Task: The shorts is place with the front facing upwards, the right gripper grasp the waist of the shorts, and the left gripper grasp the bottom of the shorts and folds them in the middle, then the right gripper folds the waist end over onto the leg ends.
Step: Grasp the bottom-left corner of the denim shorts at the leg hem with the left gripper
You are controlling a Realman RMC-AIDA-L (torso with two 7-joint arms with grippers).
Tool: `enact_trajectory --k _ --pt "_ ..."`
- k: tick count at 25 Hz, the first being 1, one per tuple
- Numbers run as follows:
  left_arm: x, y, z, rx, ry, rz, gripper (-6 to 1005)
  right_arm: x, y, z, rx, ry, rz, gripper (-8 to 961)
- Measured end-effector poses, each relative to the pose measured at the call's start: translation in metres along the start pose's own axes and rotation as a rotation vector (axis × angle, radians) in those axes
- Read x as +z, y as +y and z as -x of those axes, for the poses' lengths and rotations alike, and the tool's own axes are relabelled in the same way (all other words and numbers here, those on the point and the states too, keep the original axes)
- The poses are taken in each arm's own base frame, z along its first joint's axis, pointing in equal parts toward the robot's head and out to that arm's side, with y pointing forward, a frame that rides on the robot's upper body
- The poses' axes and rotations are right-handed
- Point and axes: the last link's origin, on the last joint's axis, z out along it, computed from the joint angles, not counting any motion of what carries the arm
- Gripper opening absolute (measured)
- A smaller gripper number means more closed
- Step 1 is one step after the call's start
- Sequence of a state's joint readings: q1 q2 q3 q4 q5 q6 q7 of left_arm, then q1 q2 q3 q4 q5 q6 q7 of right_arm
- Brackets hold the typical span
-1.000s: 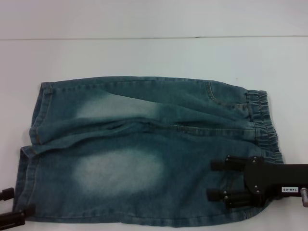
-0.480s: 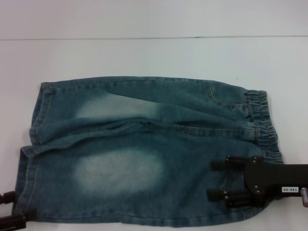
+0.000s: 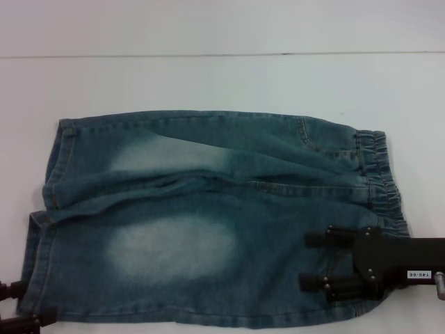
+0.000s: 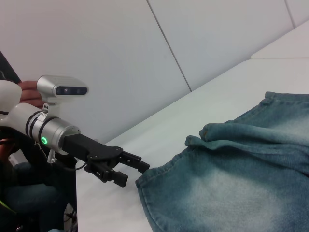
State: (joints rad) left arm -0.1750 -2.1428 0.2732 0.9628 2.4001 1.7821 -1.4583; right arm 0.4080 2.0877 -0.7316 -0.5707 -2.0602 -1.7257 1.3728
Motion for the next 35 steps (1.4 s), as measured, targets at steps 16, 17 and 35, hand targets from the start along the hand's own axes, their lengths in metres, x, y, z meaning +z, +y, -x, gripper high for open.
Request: enact_trajectory --k 16,17,35 --pt "-0.0002 -0.0061 -0.0002 0.002 -0.012 -0.038 934 -0.001 -0.0004 -0.0009 0.003 -0.002 -0.007 944" --pt "0.0 -0.0061 -0.0002 0.002 -0.013 -0.037 934 -0.0011 -0.0004 -0.0009 0.003 -0.002 -0.007 944" --pt "0.0071 -0.0017 -0.0049 0.016 -0.036 0.01 935 -0.0017 -0.0004 -0.0006 0.003 -0.003 -0.007 944"
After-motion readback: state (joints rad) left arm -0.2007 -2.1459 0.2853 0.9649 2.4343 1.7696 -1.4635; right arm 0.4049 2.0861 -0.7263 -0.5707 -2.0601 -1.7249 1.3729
